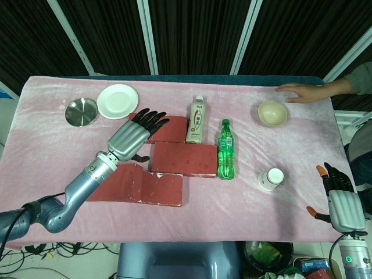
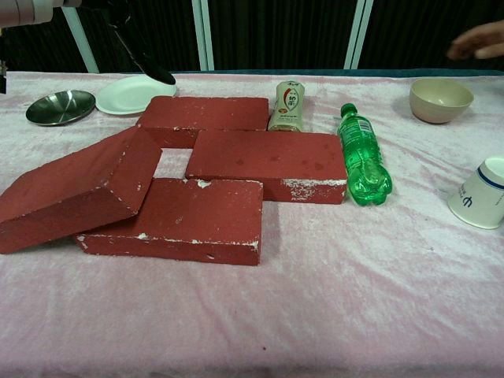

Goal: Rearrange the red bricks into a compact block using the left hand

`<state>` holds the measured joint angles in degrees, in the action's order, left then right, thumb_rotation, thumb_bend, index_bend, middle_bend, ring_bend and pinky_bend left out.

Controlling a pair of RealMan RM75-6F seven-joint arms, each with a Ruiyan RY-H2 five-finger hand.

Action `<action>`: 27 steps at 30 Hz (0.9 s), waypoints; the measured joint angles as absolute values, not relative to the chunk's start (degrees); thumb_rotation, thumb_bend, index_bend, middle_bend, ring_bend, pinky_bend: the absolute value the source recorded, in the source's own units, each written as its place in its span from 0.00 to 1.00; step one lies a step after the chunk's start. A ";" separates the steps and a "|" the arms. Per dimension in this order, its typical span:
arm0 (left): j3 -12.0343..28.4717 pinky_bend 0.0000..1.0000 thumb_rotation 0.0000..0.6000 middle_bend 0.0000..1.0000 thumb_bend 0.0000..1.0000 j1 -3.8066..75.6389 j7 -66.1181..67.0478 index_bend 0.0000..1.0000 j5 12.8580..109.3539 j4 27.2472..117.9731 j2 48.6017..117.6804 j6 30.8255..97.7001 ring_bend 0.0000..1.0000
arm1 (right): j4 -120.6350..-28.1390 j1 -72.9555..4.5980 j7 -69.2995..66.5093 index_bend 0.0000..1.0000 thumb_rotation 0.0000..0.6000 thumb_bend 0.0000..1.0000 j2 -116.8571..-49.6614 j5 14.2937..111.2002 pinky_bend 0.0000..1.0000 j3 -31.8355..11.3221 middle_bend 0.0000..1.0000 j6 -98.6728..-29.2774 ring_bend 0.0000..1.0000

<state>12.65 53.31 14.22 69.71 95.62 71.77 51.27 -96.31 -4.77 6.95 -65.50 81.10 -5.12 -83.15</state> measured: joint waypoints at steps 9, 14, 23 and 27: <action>12.21 0.00 1.00 0.00 0.06 52.82 14.60 0.00 69.93 96.16 71.40 52.00 0.00 | -96.27 -4.71 6.70 0.00 1.00 0.04 -65.39 81.16 0.08 -5.10 0.00 -83.23 0.00; 12.31 0.00 1.00 0.00 0.06 52.77 14.59 0.00 69.79 96.19 71.19 52.12 0.00 | -96.24 -4.82 6.78 0.00 1.00 0.04 -65.42 81.04 0.08 -5.15 0.00 -83.05 0.00; 12.02 0.00 1.00 0.00 0.06 51.71 13.36 0.00 70.25 97.21 69.73 52.85 0.00 | -96.39 -4.49 6.52 0.00 1.00 0.04 -65.17 81.48 0.08 -4.91 0.00 -83.56 0.00; 12.20 0.00 1.00 0.00 0.06 50.71 13.03 0.00 70.17 99.55 67.27 53.85 0.00 | -96.27 -4.51 6.36 0.00 1.00 0.04 -65.14 81.64 0.08 -4.83 0.00 -83.48 0.00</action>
<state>12.20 50.71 13.03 70.17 99.55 67.27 53.85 -96.27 -4.51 6.36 -65.14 81.64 -4.83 -83.48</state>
